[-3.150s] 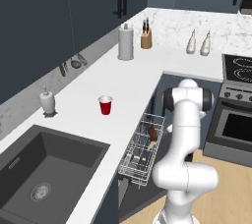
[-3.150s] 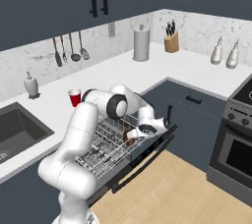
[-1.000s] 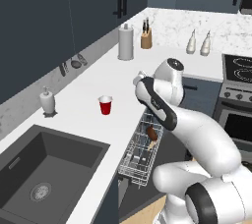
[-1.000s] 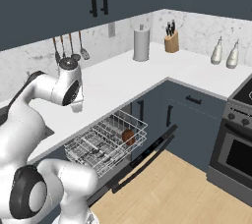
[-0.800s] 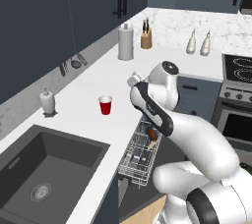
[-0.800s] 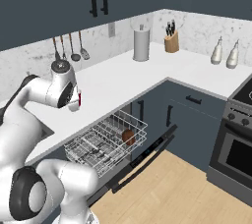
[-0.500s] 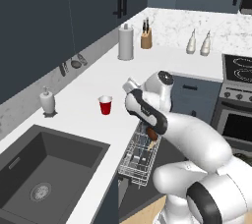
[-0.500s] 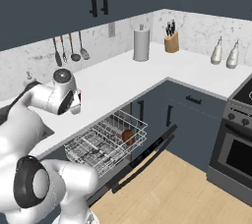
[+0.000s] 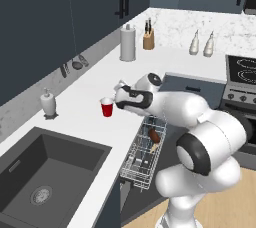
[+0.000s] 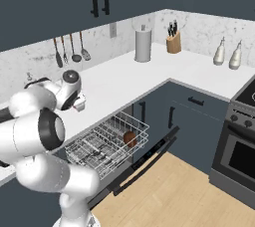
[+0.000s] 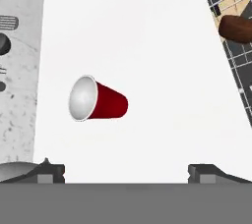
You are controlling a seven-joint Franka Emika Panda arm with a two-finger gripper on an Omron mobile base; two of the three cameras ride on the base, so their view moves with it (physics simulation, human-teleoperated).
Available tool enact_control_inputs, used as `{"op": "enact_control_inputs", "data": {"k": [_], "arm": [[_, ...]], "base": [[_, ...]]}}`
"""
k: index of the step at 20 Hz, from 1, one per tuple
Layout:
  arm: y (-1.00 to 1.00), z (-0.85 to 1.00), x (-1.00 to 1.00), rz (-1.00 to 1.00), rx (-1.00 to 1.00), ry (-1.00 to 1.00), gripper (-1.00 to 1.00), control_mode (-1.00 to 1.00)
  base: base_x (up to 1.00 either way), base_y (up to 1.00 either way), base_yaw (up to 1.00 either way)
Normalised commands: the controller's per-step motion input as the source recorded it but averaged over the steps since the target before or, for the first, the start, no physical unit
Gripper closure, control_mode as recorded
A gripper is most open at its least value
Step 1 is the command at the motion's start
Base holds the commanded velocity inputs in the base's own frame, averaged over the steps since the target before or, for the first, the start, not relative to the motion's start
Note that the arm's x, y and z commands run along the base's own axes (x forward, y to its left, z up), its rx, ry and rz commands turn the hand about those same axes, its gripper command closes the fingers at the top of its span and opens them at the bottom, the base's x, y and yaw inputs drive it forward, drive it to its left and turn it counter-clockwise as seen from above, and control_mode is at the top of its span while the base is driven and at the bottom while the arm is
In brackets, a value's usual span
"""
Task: Pick up the cup and bowl from the counter, place them in the dishwasher, and close the dishwasher door.
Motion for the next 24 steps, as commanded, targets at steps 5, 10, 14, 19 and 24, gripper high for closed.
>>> {"op": "enact_control_inputs", "data": {"k": [5,10,14,19,24], "arm": [[0.33,-0.13,0.64,0.06,-0.07,0.12,-1.00,-1.00],[0.31,-0.21,0.65,0.05,-0.06,0.10,-1.00,-1.00],[0.13,-0.25,0.47,0.02,-0.04,0.07,-1.00,-1.00],[0.06,-0.28,0.43,0.01,-0.03,0.03,-1.00,-1.00],[0.00,-0.25,0.11,0.00,-0.02,0.03,-1.00,-1.00]], "base": [[0.00,0.00,0.00],[0.00,0.00,0.00],[0.00,0.00,0.00],[0.00,0.00,0.00],[0.00,0.00,0.00]]}}
